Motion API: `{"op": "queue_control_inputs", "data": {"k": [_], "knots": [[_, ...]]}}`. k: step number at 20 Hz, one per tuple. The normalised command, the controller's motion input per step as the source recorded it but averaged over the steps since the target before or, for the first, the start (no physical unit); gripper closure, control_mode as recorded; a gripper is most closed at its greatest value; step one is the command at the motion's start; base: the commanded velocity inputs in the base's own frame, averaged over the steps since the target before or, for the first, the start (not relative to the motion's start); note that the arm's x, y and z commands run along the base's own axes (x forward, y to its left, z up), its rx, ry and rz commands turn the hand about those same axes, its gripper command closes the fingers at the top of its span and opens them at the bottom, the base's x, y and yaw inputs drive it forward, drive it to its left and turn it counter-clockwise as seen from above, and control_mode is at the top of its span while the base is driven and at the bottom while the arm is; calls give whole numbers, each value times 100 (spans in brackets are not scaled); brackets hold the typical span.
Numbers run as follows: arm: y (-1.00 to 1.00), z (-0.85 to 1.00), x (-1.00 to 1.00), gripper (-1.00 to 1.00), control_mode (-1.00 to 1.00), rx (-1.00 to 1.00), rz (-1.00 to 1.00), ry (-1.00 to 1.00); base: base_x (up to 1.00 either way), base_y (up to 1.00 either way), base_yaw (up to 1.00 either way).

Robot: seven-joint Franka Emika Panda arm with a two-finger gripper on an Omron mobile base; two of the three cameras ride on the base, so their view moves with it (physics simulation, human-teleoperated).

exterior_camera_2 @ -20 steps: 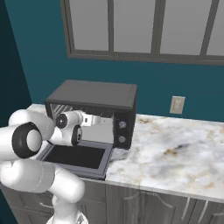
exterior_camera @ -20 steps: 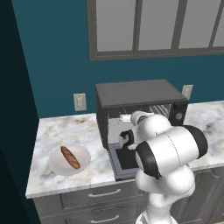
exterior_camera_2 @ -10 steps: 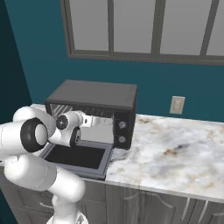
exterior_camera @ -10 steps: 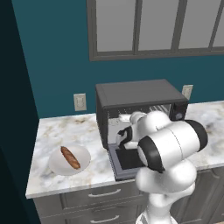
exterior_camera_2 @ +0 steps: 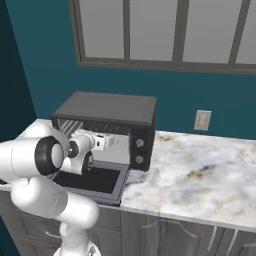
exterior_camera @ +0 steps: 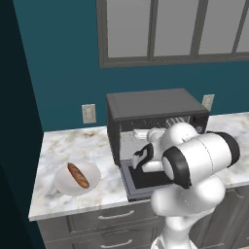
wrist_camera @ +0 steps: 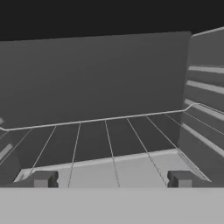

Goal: Pull the toaster oven rack outwards. Pick up the baguette from the plate and place it on the toaster oven rack. Close the toaster oven door fully and set the temperature to the lowest setting.

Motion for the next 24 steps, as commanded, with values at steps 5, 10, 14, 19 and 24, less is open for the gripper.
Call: {"op": "queue_control_inputs", "data": {"k": [5, 10, 14, 19, 24], "knots": [[0, -26, -52, -100, -100, 16, 0, 57, 0, 0, 0], [0, -31, -54, -100, -100, 8, 0, 69, 0, 0, 0], [0, -41, -55, -100, -100, 1, 0, 80, 0, 0, 0], [0, -44, -65, -100, -100, 0, 0, 84, 0, 0, 0], [1, -42, -91, -100, -100, 1, 0, 82, 0, 0, 0]]}}
